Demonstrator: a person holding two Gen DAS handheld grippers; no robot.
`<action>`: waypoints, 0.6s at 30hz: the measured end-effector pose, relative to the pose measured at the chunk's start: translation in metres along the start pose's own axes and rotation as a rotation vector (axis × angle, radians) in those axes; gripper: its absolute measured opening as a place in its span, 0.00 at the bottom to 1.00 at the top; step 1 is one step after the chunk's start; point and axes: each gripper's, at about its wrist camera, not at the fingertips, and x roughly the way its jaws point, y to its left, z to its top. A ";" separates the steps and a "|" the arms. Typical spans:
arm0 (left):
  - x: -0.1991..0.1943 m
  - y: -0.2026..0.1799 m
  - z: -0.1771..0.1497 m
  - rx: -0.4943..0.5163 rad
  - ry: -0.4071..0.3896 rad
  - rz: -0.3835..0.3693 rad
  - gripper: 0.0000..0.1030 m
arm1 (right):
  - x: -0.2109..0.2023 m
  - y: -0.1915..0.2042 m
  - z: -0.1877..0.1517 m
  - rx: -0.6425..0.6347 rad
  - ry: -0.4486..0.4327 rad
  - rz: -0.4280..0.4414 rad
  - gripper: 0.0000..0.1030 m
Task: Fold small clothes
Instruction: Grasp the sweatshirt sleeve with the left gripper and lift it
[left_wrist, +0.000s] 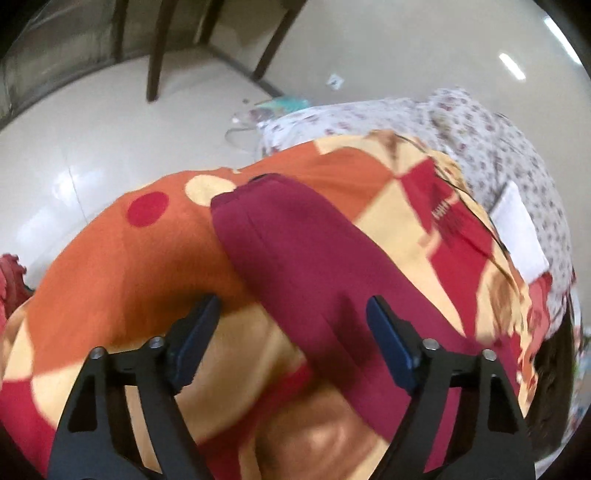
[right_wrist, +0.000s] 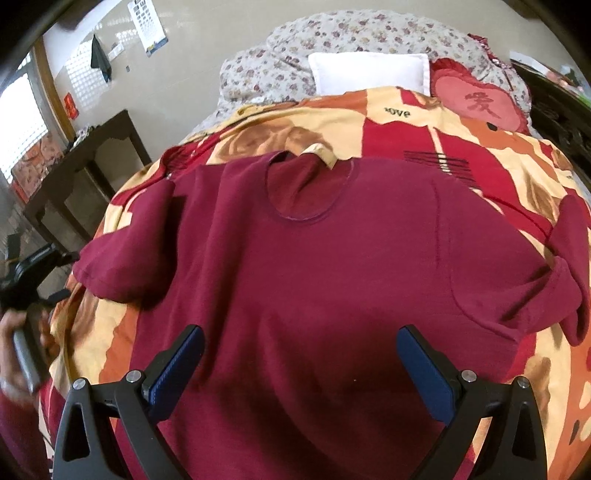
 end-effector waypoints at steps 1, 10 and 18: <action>0.005 -0.001 0.002 -0.001 0.008 0.004 0.74 | 0.000 0.001 0.001 0.000 0.001 0.005 1.00; -0.018 -0.026 0.013 0.152 -0.062 0.024 0.07 | -0.001 -0.004 0.005 0.017 -0.008 0.028 1.00; -0.151 -0.140 -0.045 0.411 -0.179 -0.334 0.07 | -0.024 -0.043 0.007 0.083 -0.061 0.016 1.00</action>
